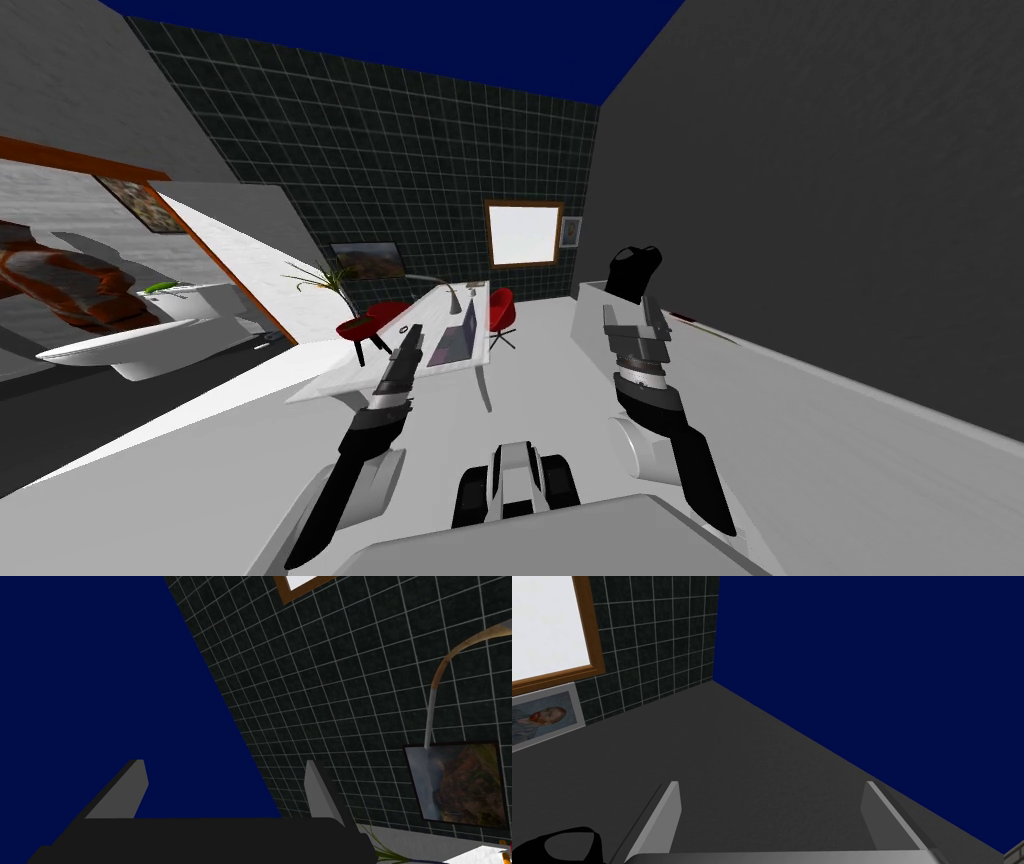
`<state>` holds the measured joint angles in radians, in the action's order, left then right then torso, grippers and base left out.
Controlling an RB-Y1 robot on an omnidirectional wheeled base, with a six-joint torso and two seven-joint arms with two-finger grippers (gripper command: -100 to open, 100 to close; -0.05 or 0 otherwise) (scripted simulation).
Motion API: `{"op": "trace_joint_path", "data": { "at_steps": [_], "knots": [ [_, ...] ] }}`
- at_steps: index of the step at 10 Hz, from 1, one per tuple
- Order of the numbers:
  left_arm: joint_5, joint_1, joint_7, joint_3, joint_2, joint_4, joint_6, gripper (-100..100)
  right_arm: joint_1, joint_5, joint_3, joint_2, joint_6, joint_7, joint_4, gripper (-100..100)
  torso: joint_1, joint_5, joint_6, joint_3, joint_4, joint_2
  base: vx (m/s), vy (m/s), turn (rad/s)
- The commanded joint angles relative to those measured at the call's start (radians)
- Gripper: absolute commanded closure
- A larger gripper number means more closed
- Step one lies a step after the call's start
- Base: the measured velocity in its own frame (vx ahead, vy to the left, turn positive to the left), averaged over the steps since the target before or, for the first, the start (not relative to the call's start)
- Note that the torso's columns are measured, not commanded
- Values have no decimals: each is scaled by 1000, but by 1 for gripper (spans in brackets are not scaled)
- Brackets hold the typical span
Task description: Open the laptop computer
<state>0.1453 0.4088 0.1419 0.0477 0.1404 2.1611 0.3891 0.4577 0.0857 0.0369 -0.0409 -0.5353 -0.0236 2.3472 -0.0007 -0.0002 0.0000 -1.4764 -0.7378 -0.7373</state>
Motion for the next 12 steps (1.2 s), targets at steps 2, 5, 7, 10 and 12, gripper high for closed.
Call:
{"op": "trace_joint_path", "data": {
  "at_steps": [2, 5, 7, 10, 12],
  "knots": [
    [12, -17, 9, -1, -26, -55, -89, -100, 0, 0, 0, 0, 0, 0, 0, 0, 1, 0, 0, 0, 0, -1, 85, -38, -24],
    [19, -33, 13, 2, -29, -93, -151, -100, 0, 0, 0, 0, 0, 0, 0, 0, 1, 0, 0, 1, 0, -1, 73, -32, -22],
    [24, -46, 16, 4, -21, -125, -202, -100, 0, 0, 0, 0, 0, 0, 0, 0, 1, 0, 0, 0, 0, 0, 83, -22, -25],
    [30, -61, 20, 7, -7, -160, -259, -100, 0, 0, 0, 0, 0, 0, 0, 0, 0, 0, 0, 1, 0, -1, 70, -32, -17],
    [34, -72, 22, 8, 4, -185, -300, -100, 0, 0, 0, 0, 0, 0, 0, 0, 1, 0, 0, 1, 0, -1, 62, -34, -22]
  ]
}}
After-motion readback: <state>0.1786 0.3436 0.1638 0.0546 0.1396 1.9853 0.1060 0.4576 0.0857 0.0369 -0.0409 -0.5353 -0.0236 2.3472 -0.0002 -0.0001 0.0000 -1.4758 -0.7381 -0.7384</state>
